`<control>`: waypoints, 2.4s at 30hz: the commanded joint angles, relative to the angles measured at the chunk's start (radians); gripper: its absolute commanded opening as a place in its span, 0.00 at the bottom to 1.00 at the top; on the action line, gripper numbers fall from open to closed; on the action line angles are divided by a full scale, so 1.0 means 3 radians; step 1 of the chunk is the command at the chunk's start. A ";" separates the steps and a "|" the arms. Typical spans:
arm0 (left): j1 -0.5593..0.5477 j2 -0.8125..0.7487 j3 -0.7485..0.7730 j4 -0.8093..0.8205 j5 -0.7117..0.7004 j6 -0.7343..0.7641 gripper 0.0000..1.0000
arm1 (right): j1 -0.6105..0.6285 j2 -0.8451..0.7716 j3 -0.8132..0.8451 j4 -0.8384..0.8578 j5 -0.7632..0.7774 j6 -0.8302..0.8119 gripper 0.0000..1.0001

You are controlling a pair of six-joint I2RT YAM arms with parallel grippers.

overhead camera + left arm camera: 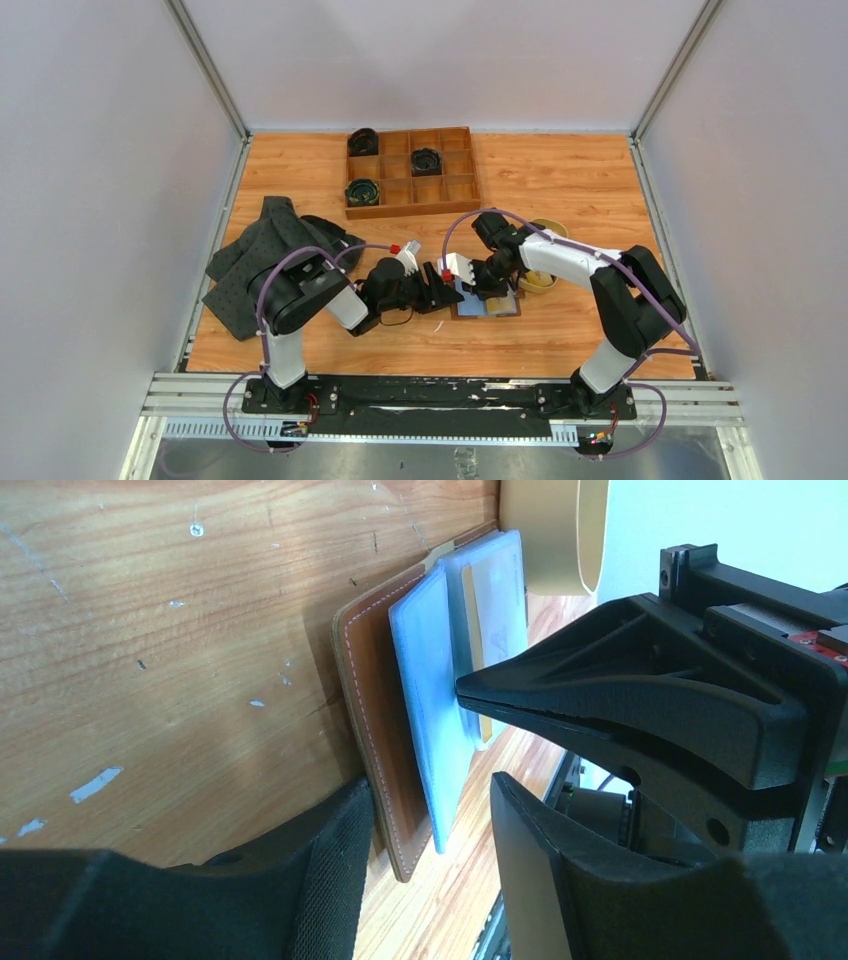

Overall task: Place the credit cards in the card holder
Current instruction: Insert the credit card into the card holder, then pick up the credit card from the storage box.

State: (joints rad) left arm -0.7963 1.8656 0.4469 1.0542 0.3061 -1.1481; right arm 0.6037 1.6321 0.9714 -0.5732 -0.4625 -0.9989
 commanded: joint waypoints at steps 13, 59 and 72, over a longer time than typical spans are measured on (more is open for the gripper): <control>-0.0061 0.0291 0.0143 0.0080 -0.0055 -0.0013 0.00 | -0.0057 -0.0015 -0.0035 -0.0123 0.0000 0.0032 0.05; 0.0286 -0.3381 -0.0479 -0.2566 -0.1324 0.1794 0.94 | -0.1886 -0.0039 0.0632 -0.0319 0.0070 0.1656 0.61; 0.0355 -0.3923 -0.0895 -0.2604 -0.1645 0.1471 1.00 | -0.1861 0.0271 0.0589 -0.0287 0.0223 0.1848 0.66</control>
State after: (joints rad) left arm -0.7013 0.6861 0.2043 0.2958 -0.1349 -0.6720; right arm 0.0494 1.6798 1.1473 -0.6483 -0.4187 -0.4740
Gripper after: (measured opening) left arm 0.999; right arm 0.655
